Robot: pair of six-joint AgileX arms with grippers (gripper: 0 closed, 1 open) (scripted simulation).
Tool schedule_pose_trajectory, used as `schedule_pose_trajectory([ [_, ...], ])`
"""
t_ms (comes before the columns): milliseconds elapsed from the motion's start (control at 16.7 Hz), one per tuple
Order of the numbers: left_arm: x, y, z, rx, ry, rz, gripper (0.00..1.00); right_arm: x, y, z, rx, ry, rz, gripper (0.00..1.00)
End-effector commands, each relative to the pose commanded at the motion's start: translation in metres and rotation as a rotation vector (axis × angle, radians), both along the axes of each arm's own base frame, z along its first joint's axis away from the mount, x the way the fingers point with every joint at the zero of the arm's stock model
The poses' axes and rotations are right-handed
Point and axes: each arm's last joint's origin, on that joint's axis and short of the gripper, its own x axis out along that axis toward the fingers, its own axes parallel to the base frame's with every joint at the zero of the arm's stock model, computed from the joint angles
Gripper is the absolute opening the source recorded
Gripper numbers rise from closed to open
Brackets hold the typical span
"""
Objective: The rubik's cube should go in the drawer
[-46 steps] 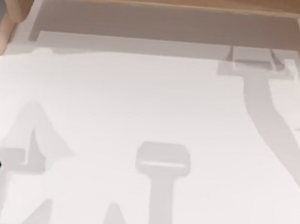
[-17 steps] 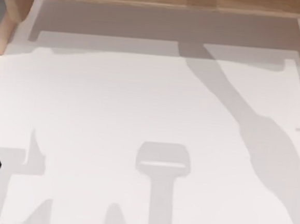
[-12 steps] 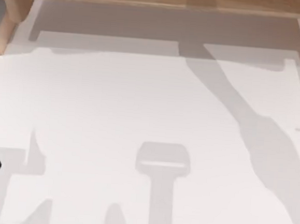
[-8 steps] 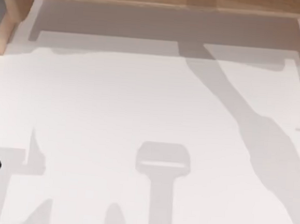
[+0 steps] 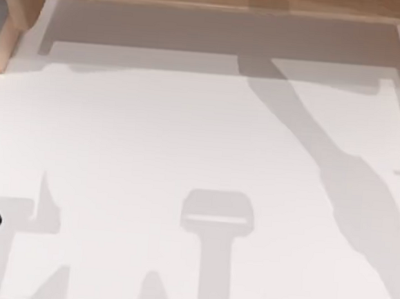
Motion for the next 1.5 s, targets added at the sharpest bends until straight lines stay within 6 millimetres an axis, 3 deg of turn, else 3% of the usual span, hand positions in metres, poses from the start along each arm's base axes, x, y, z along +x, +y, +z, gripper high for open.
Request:
schedule_pose_trajectory([
  [480,0.0,0.0,0.0,0.0,0.0,0.0,1.0,-0.001,0.001,0.001,0.003,-0.002,0.004,0.0],
  [900,0.0,0.0,0.0,0.0,0.0,0.0,1.0,-0.021,0.001,0.021,0.003,-0.002,0.004,0.0],
  [1140,0.0,0.0,0.0,0.0,0.0,0.0,1.0,-0.019,0.0,0.02,0.004,-0.002,0.0,0.0],
  [1320,0.0,0.0,0.0,0.0,0.0,0.0,1.0,-0.02,-0.015,0.036,0.025,-0.013,-0.024,0.0],
  [1500,0.0,0.0,0.0,0.0,0.0,0.0,1.0,-0.026,-0.053,0.071,0.062,-0.023,-0.086,0.0],
])
